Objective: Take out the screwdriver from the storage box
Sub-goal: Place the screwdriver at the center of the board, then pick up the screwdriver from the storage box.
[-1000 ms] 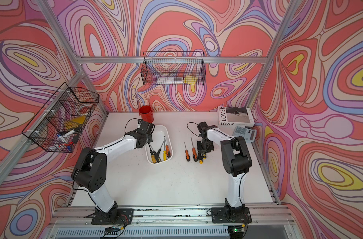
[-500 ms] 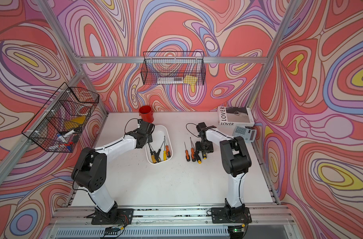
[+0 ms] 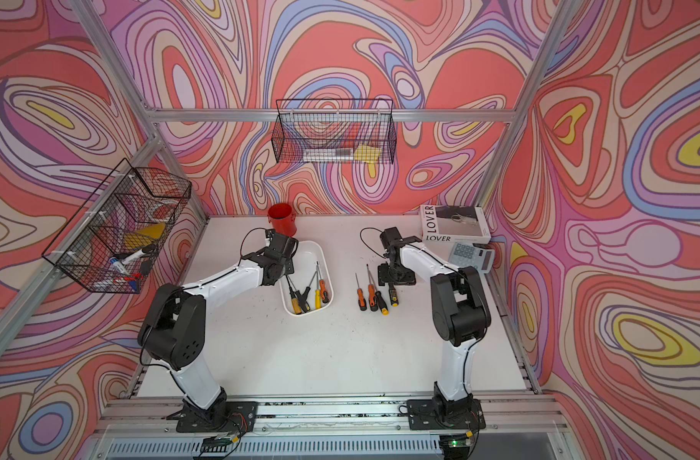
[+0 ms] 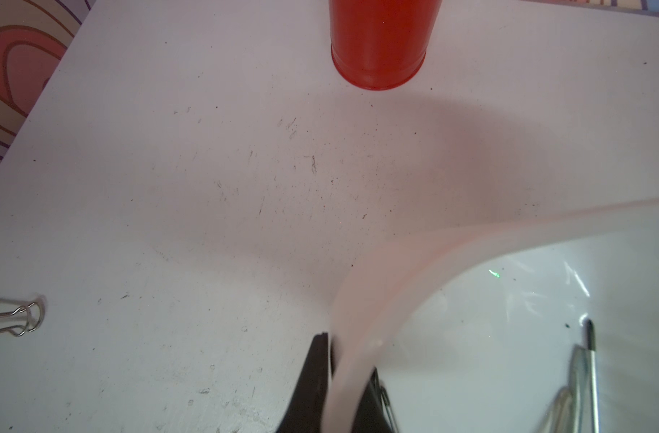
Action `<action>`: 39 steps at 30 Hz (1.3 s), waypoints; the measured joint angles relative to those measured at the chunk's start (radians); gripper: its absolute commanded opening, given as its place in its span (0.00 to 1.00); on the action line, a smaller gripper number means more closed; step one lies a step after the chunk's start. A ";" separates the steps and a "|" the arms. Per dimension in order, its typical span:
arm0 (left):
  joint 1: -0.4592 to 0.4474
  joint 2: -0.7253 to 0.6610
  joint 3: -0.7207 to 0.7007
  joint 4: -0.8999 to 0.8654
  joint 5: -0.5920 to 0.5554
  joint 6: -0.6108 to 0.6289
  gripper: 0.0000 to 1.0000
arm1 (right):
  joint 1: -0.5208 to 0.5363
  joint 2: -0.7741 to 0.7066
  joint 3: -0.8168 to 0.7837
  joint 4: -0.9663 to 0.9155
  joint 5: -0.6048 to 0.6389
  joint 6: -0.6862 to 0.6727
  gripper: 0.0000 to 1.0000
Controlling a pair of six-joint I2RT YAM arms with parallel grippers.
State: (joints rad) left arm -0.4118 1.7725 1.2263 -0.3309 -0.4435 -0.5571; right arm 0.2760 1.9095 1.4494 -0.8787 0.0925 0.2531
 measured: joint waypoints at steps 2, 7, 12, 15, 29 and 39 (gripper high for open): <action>0.000 0.000 0.000 0.000 0.001 0.000 0.00 | 0.002 -0.048 0.021 0.003 0.012 -0.002 0.79; 0.000 0.000 0.000 0.000 0.003 0.000 0.00 | 0.041 -0.199 0.046 0.037 -0.002 -0.008 0.80; 0.000 0.000 0.000 0.000 0.004 0.000 0.00 | 0.140 -0.274 0.061 0.111 -0.103 0.042 0.78; 0.000 0.000 0.000 0.000 0.005 0.000 0.00 | 0.203 -0.277 0.042 0.196 -0.189 0.118 0.76; -0.001 0.000 0.000 0.000 0.004 0.000 0.00 | 0.370 -0.151 -0.043 0.480 -0.371 0.528 0.54; -0.002 -0.012 -0.005 0.001 0.003 0.000 0.00 | 0.465 0.003 -0.027 0.521 -0.402 0.686 0.49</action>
State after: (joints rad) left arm -0.4137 1.7607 1.2217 -0.3302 -0.4400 -0.5571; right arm 0.7406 1.9125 1.4223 -0.3580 -0.3096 0.9394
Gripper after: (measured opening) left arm 0.101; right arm 0.499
